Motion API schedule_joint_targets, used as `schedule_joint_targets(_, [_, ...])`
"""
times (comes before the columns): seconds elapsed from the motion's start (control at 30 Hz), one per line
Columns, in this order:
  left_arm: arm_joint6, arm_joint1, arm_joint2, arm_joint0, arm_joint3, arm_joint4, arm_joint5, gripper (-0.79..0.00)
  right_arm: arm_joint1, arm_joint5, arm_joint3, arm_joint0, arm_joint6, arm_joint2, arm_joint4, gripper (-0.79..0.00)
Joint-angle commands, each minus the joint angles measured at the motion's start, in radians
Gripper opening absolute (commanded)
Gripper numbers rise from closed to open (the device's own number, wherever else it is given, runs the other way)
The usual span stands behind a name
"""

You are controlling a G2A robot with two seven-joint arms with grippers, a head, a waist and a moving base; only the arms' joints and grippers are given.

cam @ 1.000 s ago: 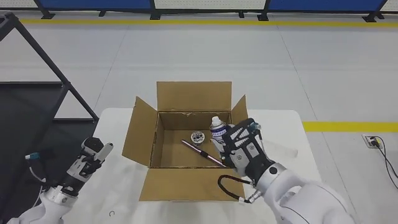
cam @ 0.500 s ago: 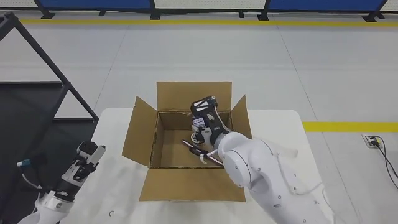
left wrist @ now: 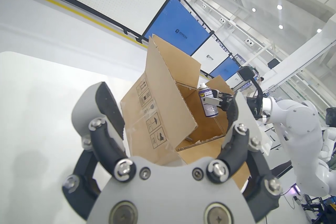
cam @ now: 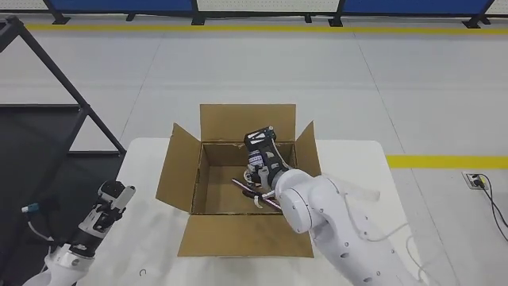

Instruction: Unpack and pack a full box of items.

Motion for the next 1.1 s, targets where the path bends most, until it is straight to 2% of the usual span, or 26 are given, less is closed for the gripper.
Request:
schedule_joint_targets(0.0, [0.000, 0.000, 0.000, 0.000, 0.000, 0.000, 0.000, 0.000, 0.000, 0.002, 0.003, -0.003, -0.005, 0.001, -0.002, -0.785])
schedule_joint_targets(0.17, [0.000, 0.000, 0.000, 0.000, 0.000, 0.000, 0.000, 0.000, -0.028, 0.025, 0.153, 0.052, 0.017, -0.033, 0.025, -0.785])
schedule_joint_targets(0.27, [0.000, 0.000, 0.000, 0.000, 0.000, 0.000, 0.000, 0.000, -0.059, 0.010, 0.280, 0.113, 0.031, -0.062, 0.102, -0.785])
schedule_joint_targets(0.47, [0.000, 0.000, 0.000, 0.000, 0.000, 0.000, 0.000, 0.000, -0.125, 0.032, 0.492, 0.224, 0.037, -0.151, 0.132, -0.785])
schedule_joint_targets(0.83, [0.000, 0.000, 0.000, 0.000, 0.000, 0.000, 0.000, 0.000, -0.205, 0.132, 0.693, 0.292, 0.048, -0.234, 0.084, -0.785])
schedule_joint_targets(1.07, [0.000, 0.000, 0.000, 0.000, 0.000, 0.000, 0.000, 0.000, -0.246, 0.140, 0.799, 0.324, 0.065, -0.249, 0.083, -0.785])
